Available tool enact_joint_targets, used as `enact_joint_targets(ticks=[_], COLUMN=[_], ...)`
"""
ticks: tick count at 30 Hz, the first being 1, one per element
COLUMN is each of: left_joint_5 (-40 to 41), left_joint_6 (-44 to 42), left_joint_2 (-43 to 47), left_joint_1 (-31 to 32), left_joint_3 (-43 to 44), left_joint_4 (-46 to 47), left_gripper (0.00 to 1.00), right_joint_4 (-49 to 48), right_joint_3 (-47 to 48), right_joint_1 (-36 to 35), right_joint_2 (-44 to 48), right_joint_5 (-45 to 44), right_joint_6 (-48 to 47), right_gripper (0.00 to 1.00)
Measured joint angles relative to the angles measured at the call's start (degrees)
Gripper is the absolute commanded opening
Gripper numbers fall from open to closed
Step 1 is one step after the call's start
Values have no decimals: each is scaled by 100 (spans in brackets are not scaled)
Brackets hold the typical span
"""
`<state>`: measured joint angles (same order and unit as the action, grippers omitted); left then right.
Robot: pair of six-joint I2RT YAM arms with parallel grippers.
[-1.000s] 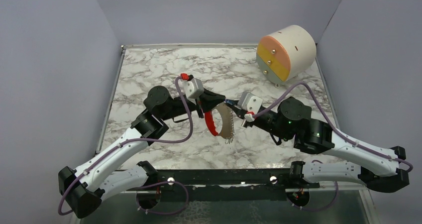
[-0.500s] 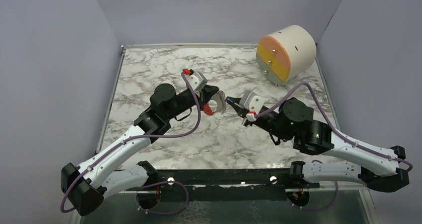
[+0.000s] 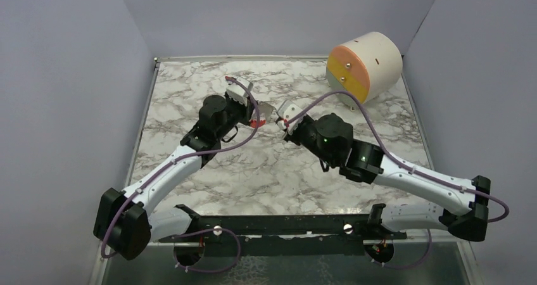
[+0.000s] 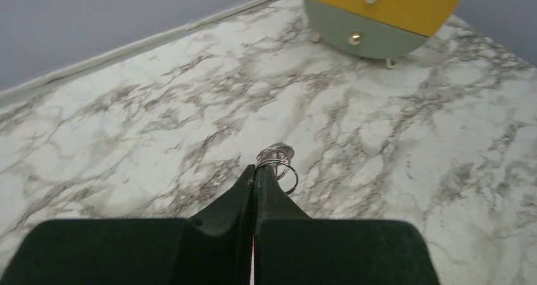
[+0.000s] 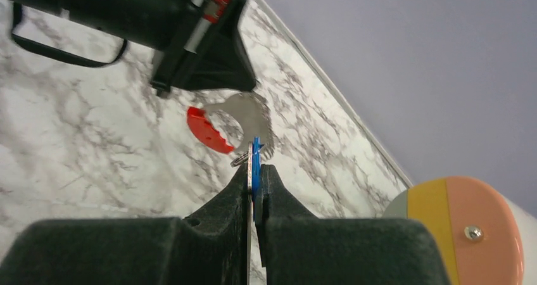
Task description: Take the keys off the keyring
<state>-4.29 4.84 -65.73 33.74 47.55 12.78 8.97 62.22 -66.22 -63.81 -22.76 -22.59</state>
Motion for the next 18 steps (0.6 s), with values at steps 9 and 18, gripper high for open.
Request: enact_joint_targets(ticks=[9, 18], left_joint_5=[-175, -789], left_joint_6=[208, 404], left_joint_2=[-341, -1193], left_joint_1=[-817, -1272], left_joint_3=[-26, 24], left_joint_4=[166, 540], left_gripper=[0, 0], right_joint_4=[-157, -601], right_joint_3=[555, 1287], right_joint_1=[1823, 3552], right_joint_2=[-1145, -2555], right_joint_5=[1130, 2994], right_joint_6=[356, 1016], right_gripper=[1, 1])
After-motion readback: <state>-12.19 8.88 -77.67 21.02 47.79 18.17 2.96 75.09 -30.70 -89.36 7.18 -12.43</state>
